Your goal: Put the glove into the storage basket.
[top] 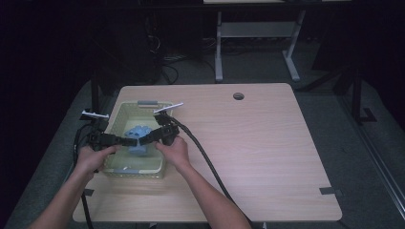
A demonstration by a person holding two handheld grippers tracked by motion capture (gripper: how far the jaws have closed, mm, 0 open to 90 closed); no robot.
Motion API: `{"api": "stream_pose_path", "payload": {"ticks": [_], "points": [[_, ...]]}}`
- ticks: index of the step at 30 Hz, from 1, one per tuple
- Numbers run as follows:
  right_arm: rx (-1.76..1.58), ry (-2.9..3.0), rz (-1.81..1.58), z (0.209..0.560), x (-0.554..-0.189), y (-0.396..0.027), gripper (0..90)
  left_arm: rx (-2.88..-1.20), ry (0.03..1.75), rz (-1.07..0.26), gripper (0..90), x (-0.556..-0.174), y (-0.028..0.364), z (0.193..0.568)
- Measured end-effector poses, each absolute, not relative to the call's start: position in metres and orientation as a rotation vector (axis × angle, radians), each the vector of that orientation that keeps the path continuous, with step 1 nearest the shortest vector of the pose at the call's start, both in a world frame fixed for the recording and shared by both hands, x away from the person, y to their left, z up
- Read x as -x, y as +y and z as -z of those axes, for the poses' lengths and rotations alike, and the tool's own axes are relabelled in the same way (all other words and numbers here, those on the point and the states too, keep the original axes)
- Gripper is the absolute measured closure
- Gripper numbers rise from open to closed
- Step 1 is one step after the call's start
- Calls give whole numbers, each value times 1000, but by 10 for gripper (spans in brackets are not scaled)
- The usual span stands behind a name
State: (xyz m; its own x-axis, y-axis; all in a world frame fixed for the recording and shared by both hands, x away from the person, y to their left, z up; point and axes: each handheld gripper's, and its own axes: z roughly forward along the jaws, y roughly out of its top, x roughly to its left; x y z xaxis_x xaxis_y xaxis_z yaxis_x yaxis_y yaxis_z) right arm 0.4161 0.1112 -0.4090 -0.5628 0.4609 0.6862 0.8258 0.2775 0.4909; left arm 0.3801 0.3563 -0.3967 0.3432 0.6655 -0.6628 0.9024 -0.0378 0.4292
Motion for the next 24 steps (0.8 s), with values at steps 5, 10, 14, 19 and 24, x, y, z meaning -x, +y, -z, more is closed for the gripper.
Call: {"api": "stream_pose_path", "payload": {"ticks": [5, 10, 14, 19, 24], "points": [[1166, -2155, 1187, 409, -417, 107, 672, -1760, 1405, 373, 741, -380, 356, 401], [1176, -2175, 1184, 408, -418, 105, 670, -1793, 1433, 354, 740, -380, 353, 402], [1185, -2189, 1195, 405, -418, 101, 660, -1854, 1475, 337, 740, -384, 348, 408], [1194, -2176, 1201, 404, -418, 96, 654, -1997, 1517, 285, 733, -388, 336, 416], [1186, -2184, 1216, 403, -416, 94, 653, -2085, 1543, 245, 699, -390, 328, 416]]}}
